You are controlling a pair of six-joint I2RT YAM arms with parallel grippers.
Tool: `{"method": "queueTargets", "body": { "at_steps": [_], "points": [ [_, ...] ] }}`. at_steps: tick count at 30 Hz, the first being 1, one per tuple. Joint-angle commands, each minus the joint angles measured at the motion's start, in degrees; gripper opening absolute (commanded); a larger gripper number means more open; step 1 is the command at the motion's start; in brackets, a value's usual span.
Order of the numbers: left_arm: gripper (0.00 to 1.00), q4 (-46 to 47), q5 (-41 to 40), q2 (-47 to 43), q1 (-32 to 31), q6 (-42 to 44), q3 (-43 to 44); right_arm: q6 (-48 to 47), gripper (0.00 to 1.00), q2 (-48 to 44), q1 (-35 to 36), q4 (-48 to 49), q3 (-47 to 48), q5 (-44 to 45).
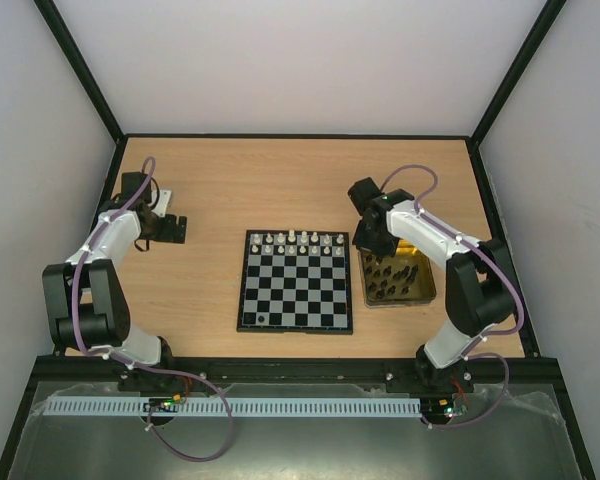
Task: Set up the chess pieces on the board
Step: Pick up the chess piece from the storage box.
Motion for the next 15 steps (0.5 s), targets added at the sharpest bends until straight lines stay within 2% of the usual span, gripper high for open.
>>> {"method": "queueTargets", "body": {
  "at_steps": [1,15],
  "points": [
    [0.99,-1.23,-0.87,-0.82,-0.17,-0.25,0.5,-1.16,0.16,0.7,-0.46,2.14,-1.82,-0.73],
    [0.99,-1.19,-1.26,-1.01,-0.17,-0.41,0.36,-2.01,0.16,2.14,-2.9,6.25,-4.35,-3.84]
  ]
}}
